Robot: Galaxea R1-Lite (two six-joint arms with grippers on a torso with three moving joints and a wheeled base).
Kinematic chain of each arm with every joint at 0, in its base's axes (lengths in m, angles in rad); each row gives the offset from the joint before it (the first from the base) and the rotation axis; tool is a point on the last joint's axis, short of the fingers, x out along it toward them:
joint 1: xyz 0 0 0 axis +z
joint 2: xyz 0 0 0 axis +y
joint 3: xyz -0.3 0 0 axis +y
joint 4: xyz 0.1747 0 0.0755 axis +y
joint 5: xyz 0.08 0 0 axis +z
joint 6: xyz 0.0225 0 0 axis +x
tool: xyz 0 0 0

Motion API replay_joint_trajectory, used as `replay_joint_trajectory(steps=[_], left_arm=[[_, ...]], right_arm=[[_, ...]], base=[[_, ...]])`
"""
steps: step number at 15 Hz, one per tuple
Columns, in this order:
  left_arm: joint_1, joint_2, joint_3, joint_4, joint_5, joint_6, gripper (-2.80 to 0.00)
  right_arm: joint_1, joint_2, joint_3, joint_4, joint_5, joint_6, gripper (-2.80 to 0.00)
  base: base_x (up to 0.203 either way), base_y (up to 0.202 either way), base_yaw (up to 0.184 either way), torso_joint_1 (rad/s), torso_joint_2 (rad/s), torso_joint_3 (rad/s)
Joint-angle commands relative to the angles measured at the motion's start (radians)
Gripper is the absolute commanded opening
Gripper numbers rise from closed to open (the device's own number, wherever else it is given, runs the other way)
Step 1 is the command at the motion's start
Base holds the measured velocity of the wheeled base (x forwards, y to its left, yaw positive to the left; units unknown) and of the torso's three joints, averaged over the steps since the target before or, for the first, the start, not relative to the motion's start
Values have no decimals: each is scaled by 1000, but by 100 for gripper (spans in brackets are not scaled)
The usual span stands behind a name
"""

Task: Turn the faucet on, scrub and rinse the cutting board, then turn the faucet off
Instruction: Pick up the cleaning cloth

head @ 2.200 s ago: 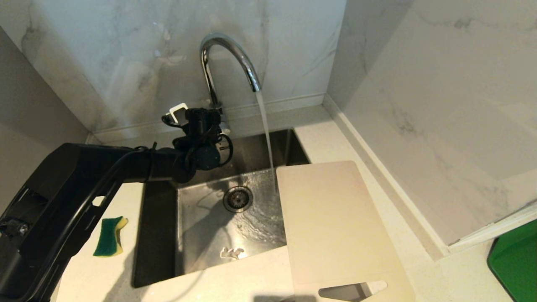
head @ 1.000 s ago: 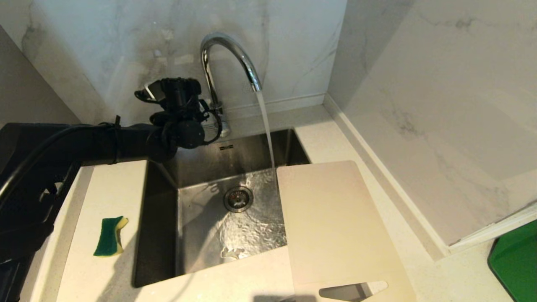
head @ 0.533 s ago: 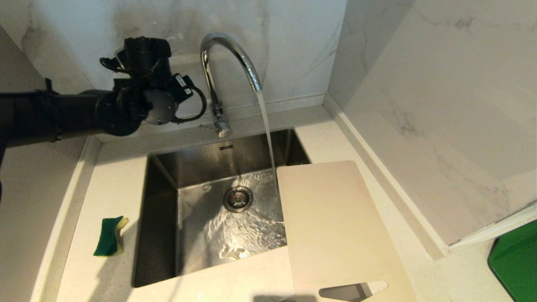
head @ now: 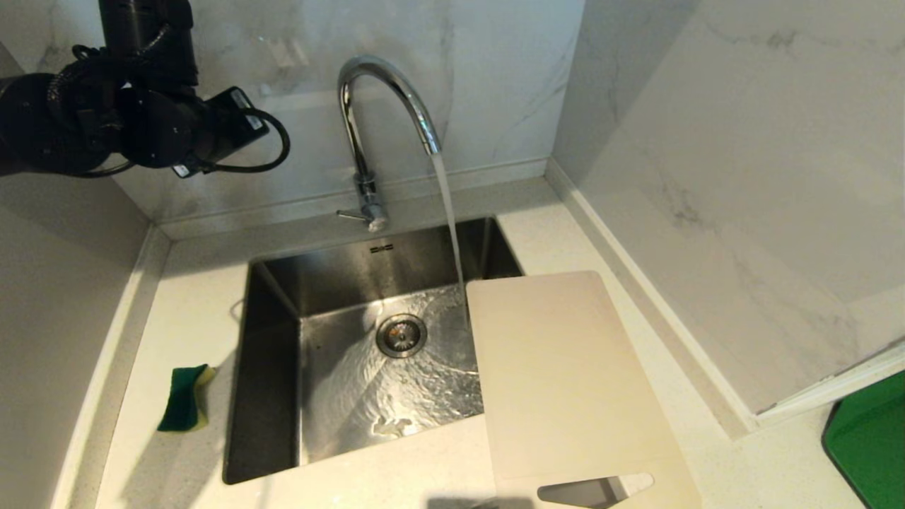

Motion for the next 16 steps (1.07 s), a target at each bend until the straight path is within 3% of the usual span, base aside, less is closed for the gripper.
replay_joint_trajectory(steps=[1,4,6,8,10,12,16], left_arm=[[0,-56,0,152,-21,-10,-280],[43,-116,2,348,-155,-22,-280],[100,-165,2,519,-348,-13,-280],[180,-178,4,705,-482,4,-280],[244,-182,45,788,-627,9,-280],[287,-199,148,814,-671,77,-280],[339,-235,388,814,-694,240,-280]], right_arm=[[0,0,0,0,0,0,-280],[0,0,0,0,0,0,-280],[0,0,0,0,0,0,-280],[0,0,0,0,0,0,-280],[0,0,0,0,0,0,-280],[0,0,0,0,0,0,-280],[1,0,0,0,0,0,-280]], base=[[0,0,0,0,0,0],[0,0,0,0,0,0],[0,0,0,0,0,0],[0,0,0,0,0,0],[0,0,0,0,0,0],[0,0,0,0,0,0],[0,0,0,0,0,0]])
